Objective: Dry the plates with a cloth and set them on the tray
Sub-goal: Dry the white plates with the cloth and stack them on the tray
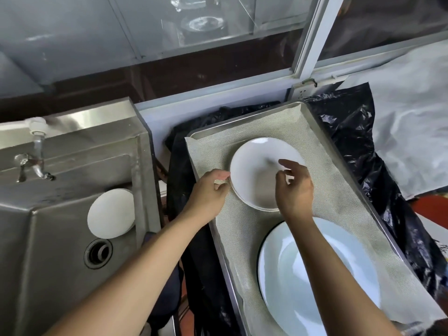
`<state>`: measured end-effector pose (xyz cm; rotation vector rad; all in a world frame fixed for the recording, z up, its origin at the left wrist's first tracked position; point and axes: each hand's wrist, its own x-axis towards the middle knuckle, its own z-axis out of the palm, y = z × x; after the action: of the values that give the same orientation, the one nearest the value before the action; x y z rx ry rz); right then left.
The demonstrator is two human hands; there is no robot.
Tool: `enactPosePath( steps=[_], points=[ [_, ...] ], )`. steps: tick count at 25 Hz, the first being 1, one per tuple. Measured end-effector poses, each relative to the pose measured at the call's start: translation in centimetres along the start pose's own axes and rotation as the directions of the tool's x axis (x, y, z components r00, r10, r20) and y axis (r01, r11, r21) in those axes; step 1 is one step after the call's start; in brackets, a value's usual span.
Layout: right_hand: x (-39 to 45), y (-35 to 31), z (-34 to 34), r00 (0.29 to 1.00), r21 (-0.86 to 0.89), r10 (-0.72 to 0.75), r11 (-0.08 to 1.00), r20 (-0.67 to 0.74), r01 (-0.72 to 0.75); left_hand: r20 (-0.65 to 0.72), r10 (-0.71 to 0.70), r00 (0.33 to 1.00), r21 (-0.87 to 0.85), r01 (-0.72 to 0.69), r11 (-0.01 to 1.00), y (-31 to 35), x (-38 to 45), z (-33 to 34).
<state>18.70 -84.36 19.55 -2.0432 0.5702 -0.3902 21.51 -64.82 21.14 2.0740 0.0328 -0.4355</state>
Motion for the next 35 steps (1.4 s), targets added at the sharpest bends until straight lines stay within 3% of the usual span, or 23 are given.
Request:
enactPosePath(
  steps=[6,17,29,35],
  points=[
    [-4.3,-3.6,2.2,0.989,0.056,-0.123,0.991,0.078,0.119,-0.123,0.027,0.992,-0.056,-0.034,0.998,-0.7,-4.8,-4.1],
    [-14.5,-10.7,10.4,0.961,0.11,-0.155,0.985,0.229,0.133,-0.232,-0.013,0.973,-0.062,-0.001,0.998,-7.3,-13.1,-15.7],
    [-31.6,-18.5,24.3,0.974,0.083,-0.011,0.996,0.226,-0.008,-0.246,-0.055,0.968,-0.154,0.017,0.988,-21.9,-21.9,-33.1],
    [-35.8,-17.8,29.9,0.962,-0.021,0.01,1.0,0.274,-0.004,-0.244,-0.088,0.966,-0.183,0.043,0.982,-28.7,-22.2,-36.7]
  ],
)
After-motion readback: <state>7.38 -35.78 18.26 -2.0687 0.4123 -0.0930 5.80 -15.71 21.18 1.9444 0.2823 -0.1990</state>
